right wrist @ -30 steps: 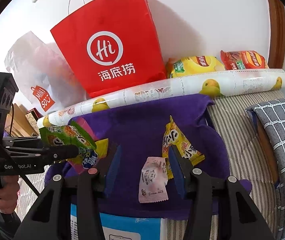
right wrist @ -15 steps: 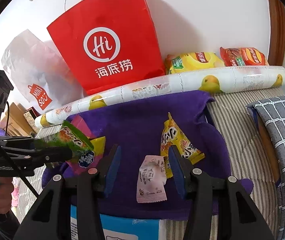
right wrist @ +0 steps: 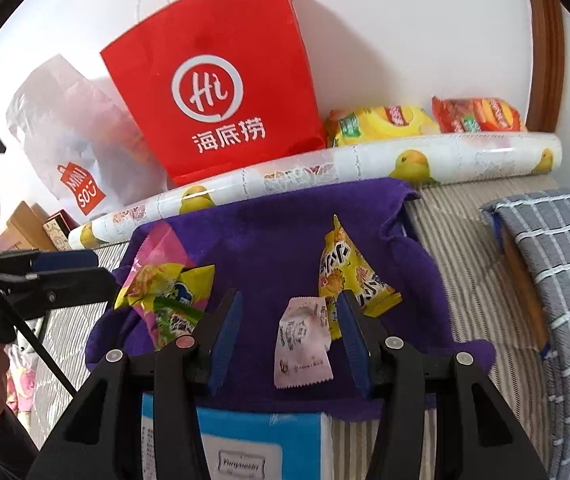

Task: Organize snacks
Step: 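Lower the green snack bag onto the towel and open the left tool, then move both open tools back toward the snack pile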

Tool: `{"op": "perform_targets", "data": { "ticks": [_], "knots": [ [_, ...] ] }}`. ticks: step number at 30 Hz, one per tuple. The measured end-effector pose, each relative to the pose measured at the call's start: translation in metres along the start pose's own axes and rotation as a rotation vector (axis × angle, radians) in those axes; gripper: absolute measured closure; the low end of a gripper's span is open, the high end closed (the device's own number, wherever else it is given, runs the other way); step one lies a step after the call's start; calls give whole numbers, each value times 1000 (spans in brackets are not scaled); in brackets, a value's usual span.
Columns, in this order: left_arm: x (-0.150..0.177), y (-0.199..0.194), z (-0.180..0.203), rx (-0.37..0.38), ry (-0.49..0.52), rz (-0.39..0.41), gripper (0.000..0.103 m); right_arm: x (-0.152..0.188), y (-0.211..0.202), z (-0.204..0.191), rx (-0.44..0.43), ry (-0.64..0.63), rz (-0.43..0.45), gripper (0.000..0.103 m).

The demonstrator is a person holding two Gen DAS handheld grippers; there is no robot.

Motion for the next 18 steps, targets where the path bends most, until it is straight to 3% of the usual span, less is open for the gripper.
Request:
{"op": "perform_targets", "data": {
  "ticks": [7, 18],
  "knots": [
    [0, -24, 18, 24, 41, 46, 32, 8, -35, -7, -2, 12, 21, 54],
    [1, -63, 36, 21, 83, 134, 32, 32, -90, 2, 91, 23, 47, 54]
  ]
}}
Point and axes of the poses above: each gripper's, at about its wrist camera, not at the fingertips, and y roughly the way its jaws point, z to its right, x to its underside, the point moved 8 cm from there along y, roughly the way its jaws point, and after that the axes turned 2 degrees about y, right-handed, at the moved point
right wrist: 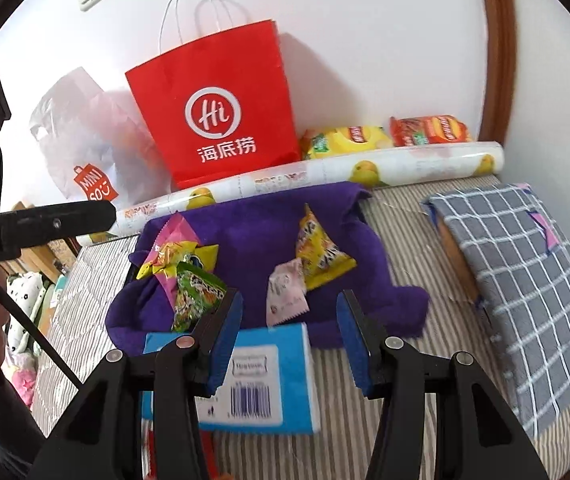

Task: Organize snacks
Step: 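Move both open tools back toward the snack pile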

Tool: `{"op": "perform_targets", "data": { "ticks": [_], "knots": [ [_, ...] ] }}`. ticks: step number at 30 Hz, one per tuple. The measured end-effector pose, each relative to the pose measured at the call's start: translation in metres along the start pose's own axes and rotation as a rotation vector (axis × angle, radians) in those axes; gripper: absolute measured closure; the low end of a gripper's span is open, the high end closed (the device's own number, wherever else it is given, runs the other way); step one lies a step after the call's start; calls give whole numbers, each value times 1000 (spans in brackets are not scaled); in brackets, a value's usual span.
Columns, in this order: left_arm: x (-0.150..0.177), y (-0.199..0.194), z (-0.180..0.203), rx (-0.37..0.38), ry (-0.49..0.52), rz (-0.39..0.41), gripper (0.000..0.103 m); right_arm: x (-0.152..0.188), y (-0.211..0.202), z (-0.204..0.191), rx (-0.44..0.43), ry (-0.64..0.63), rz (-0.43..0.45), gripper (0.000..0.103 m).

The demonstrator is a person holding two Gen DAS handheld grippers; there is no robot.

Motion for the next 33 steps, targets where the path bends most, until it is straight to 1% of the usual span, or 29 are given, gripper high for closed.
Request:
{"op": "perform_targets", "data": {
  "ticks": [7, 11, 17, 21, 25, 30, 33],
  "knots": [
    [2, -7, 19, -3, 31, 11, 32, 17, -30, 16, 26, 41, 12, 54],
    [3, -15, 26, 7, 21, 24, 32, 31, -43, 26, 1, 91, 1, 54],
    [9, -32, 33, 9, 11, 47, 32, 50, -51, 32, -7, 101, -17, 54],
    [20, -43, 36, 13, 5, 50, 32, 59, -55, 29, -9, 92, -25, 54],
    [32, -46, 31, 2, -15, 40, 32, 68, -57, 20, -45, 87, -31, 54],
    [54, -47, 23, -3, -46, 23, 32, 84, -51, 6, -62, 56, -66, 54],
    [67, -44, 17, -4, -67, 9, 32, 98, -45, -4, -92, 46, -101, 54]
  ]
}}
Point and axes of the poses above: each gripper's, at about its wrist camera, not at the fingertips, and y roughly the way its jaws point, z to its right, x to its underside, the point moved 8 cm from there along y, roughly the way its jaws point, and after that the axes turned 2 degrees about y, right-handed, at the moved point
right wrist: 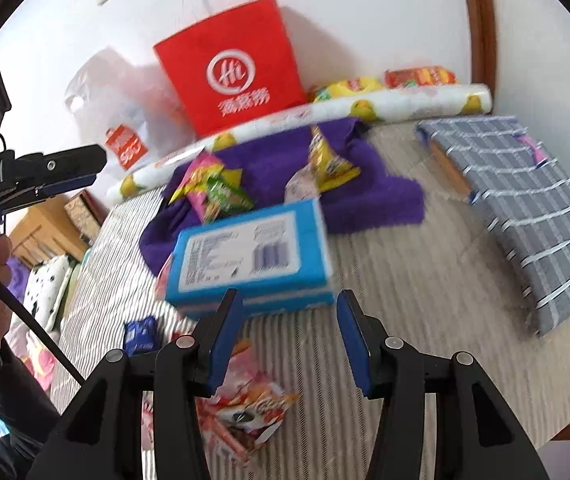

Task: Organize snacks
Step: 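Move both open tools back toward the snack pile, then grasp the pink chip bag with the right tool while the left tool grasps the blue wrapped snack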

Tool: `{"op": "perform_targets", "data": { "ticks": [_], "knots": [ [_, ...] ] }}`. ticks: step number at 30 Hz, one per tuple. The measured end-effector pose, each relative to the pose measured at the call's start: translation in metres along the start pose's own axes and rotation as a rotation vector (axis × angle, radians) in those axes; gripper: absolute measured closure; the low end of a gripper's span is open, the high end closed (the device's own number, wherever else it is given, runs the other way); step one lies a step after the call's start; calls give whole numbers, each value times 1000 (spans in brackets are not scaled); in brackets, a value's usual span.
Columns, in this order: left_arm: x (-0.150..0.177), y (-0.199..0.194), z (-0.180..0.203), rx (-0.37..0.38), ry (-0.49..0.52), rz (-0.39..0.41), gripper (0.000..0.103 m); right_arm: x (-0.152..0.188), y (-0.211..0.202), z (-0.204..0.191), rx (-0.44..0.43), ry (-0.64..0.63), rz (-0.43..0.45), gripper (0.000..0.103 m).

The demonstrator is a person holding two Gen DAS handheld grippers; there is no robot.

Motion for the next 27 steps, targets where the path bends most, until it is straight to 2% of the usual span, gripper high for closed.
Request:
{"op": "perform_targets", "data": {
  "ticks": [7, 13, 16, 27],
  "knots": [
    [27, 7, -15, -16, -14, -21, 32, 40, 24, -22, -28, -67, -106, 54],
    [40, 5, -36, -20, -60, -27, 32, 60, 42, -34, -50, -65, -166, 53],
    [48, 2, -49, -35, -85, -28, 32, 64, 46, -38, -37, -84, -159, 46],
    [68, -2, -68, -76, -138, -48, 32, 71, 52, -47, 10, -177, -141, 38]
  ]
}}
Point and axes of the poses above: each gripper's, at about its wrist camera, not at the fingertips, and y roughly the way its jaws point, z to its right, x to its underside, the point moved 8 cm from there along y, roughly the way its jaws point, and after that the axes turned 2 degrees about y, right-handed, at the moved point
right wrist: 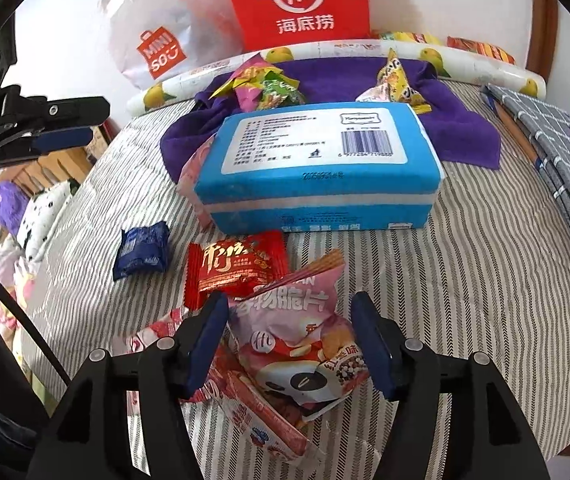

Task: Organize snacks
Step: 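Grasp the pink chip bag with the right tool while the left tool grasps the blue wrapped snack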

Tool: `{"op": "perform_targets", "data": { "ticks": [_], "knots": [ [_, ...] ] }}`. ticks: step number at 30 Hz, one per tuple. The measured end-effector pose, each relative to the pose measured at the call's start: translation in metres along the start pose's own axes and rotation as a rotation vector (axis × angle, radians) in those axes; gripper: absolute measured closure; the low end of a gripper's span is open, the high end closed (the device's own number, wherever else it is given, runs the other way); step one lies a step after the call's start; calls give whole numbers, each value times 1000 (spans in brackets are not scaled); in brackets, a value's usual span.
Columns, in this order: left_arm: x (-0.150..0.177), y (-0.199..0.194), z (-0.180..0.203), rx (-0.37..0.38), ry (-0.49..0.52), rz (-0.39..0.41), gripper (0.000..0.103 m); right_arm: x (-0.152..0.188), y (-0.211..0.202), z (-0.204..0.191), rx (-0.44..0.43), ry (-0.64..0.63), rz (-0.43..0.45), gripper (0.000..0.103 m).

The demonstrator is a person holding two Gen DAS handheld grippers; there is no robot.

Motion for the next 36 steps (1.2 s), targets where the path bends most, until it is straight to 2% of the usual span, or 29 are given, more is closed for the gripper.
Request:
{"op": "perform_targets", "data": {
  "ticks": [2, 7, 8, 10, 13, 20, 26, 28, 33, 36],
  "knots": [
    [2, -1, 1, -5, -2, -2, 32, 4, 3, -2, 11, -31, -19, 33],
    [10, -1, 2, -31, -2, -13, 32, 6, 17, -8, 68, -139, -40, 33],
    [13, -1, 2, -38, 0, -16, 32, 6, 19, -8, 80, -153, -42, 34],
    [19, 0, 1, -52, 0, -23, 32, 6, 20, -4, 93, -161, -36, 47],
    [29, 5, -2, -69, -6, -39, 32, 1, 11, 3, 58, -140, -2, 48],
    [60, 41, -9, -97, -39, -136, 32, -13, -15, 30, 31, -74, 96, 48],
    [80, 67, -11, -67, -108, -188, 32, -13, -20, 55, 32, -14, 113, 48],
    [82, 72, -9, -69, -116, -184, 32, -11, -20, 65, 27, 12, 112, 48],
    [83, 76, -1, -136, -81, -148, 34, -10, -19, 77, 20, 42, 114, 48],
    [84, 79, 7, -185, -25, -125, 42, -9, -18, 81, 7, 58, 117, 48]
  ]
}}
Point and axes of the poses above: each gripper's, at about its wrist camera, not at the fingertips, and y roughly the way its jaws point, z to its right, x to its underside, the point moved 8 cm from there along y, roughly the way its jaws point, and after that the axes turned 2 degrees about y, right-handed, at the moved point
